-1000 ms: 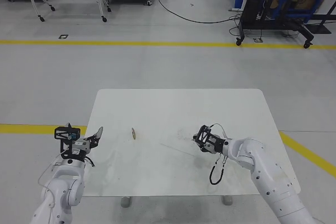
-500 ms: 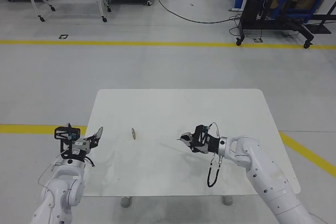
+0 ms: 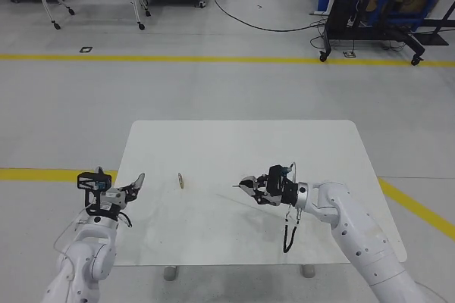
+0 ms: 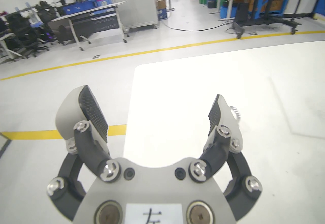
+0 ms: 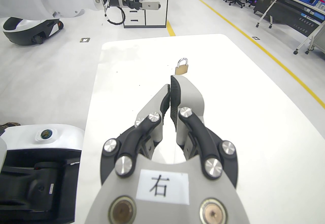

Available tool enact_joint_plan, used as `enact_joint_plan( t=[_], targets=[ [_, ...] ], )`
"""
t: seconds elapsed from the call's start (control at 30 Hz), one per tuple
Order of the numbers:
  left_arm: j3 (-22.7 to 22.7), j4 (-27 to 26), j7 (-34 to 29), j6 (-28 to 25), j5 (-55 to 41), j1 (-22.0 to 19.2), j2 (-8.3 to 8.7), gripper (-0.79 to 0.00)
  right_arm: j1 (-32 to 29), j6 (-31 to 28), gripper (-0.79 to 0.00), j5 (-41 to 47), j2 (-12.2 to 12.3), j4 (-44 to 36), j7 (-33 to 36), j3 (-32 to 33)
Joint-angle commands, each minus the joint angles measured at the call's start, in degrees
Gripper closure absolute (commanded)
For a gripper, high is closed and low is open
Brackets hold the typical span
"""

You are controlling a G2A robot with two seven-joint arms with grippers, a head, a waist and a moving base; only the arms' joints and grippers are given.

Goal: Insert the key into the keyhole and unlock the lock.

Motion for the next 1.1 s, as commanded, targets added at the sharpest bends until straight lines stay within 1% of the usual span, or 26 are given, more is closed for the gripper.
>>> enact_joint_plan(
  t=[0.0, 0.07, 0.13, 0.2, 0.23, 0.27, 0.3, 0.33, 0.4, 0.47, 0.53, 0.6, 0.63, 0.7, 0.73, 0.77, 0.8, 0.83, 0.87, 0.97, 1.07],
  targets=[
    [-0.25, 1.76, -1.16, -7.99, -16.52, -1.1, -0.07, -0.785, -0.12, 0.19, 0.0, 0.18, -0.02, -0.1, -0.13, -0.08],
    [0.62, 2.74, -4.55, -14.21, -25.29, -2.91, -0.12, -0.785, -0.78, -0.22, 0.0, 2.37, -0.27, -0.48, -2.53, -1.13],
    [2.4, 3.17, -9.0, -19.95, -34.36, -4.73, -0.2, -0.785, -0.38, -1.09, 0.0, 4.06, -0.55, 0.64, -4.27, -2.26],
    [4.93, 3.88, -15.61, -25.17, -47.62, -6.5, -0.27, -0.785, 0.67, -2.37, 0.0, 5.89, -0.97, 1.93, -5.82, -3.86],
    [6.5, 4.58, -20.3, -26.8, -55.96, -7.61, -0.28, -0.785, 1.33, -2.51, 0.0, 6.24, -1.22, 2.52, -6.03, -4.82],
    [8.37, 5.5, -25.84, -27.34, -66.08, -8.93, -0.29, -0.785, 1.93, -2.68, 0.0, 6.95, -1.51, 3.12, -6.5, -5.84],
    [9.92, 6.73, -32.2, -26.35, -76.24, -10.69, -0.23, -0.785, 2.56, -3.02, 0.0, 7.78, -1.8, 3.87, -7.12, -6.8],
    [10.73, 8.24, -38.59, -24.85, -84.28, -12.85, -0.09, -0.785, 3.09, -3.02, 0.0, 8.7, -2.09, 4.73, -7.87, -7.72],
    [11.6, 11.7, -48.74, -23.63, -93.75, -16.89, 0.14, -0.785, 3.94, -3.02, 0.0, 11.14, -2.66, 6.06, -10.31, -9.64],
    [13.24, 15.35, -57.45, -22.87, -101.7, -20.27, 0.1, -0.785, 4.67, -3.02, 0.0, 13.76, -3.12, 7.13, -13.25, -12.09],
    [14.24, 19.6, -63.34, -22.86, -103.46, -23.8, 0.12, -0.785, 5.83, -3.02, 0.0, 15.63, -3.39, 8.8, -15.44, -14.93],
    [15.7, 23.13, -66.33, -24.63, -103.58, -26.34, -0.09, -0.785, 7.18, -3.02, 0.0, 17.67, -3.59, 10.86, -17.78, -17.46],
    [16.6, 24.72, -68.16, -24.88, -104.25, -27.28, -0.21, -0.785, 7.86, -3.02, 0.0, 18.5, -3.64, 11.72, -19.06, -18.64],
    [17.57, 27.22, -70.94, -27.02, -104.2, -28.86, -0.32, -0.785, 9.13, -3.02, 0.0, 19.6, -3.63, 13.2, -21.44, -20.81],
    [17.88, 28.02, -70.86, -27.44, -103.41, -29.39, -0.33, -0.785, 9.83, -3.02, 0.0, 19.77, -3.57, 13.96, -22.29, -21.77],
    [18.29, 28.13, -70.52, -27.79, -102.67, -29.75, -0.34, -0.714, 10.46, -3.02, 0.0, 19.97, -3.51, 14.69, -23.06, -22.71],
    [18.57, 27.97, -70.06, -28.25, -101.52, -30.01, -0.28, -0.616, 11.08, -3.02, 0.0, 20.35, -3.46, 15.29, -23.72, -23.76],
    [18.72, 27.67, -69.3, -29.01, -99.59, -30.18, -0.15, -0.496, 11.74, -3.02, 0.0, 20.81, -3.4, 15.99, -24.22, -24.8],
    [18.96, 27.38, -68.53, -29.78, -98.57, -30.09, -0.07, -0.406, 12.45, -3.02, 0.0, 21.3, -3.35, 16.87, -24.44, -25.8],
    [19.6, 26.96, -67.23, -31.08, -97.46, -29.92, 0.17, -0.351, 14.6, -3.02, 0.0, 23.22, -3.35, 19.21, -24.47, -28.56],
    [20.38, 26.69, -65.24, -33.06, -93.47, -29.88, 0.49, -0.308, 16.33, -3.02, 0.0, 25.2, -3.49, 20.82, -25.16, -30.73]
  ],
)
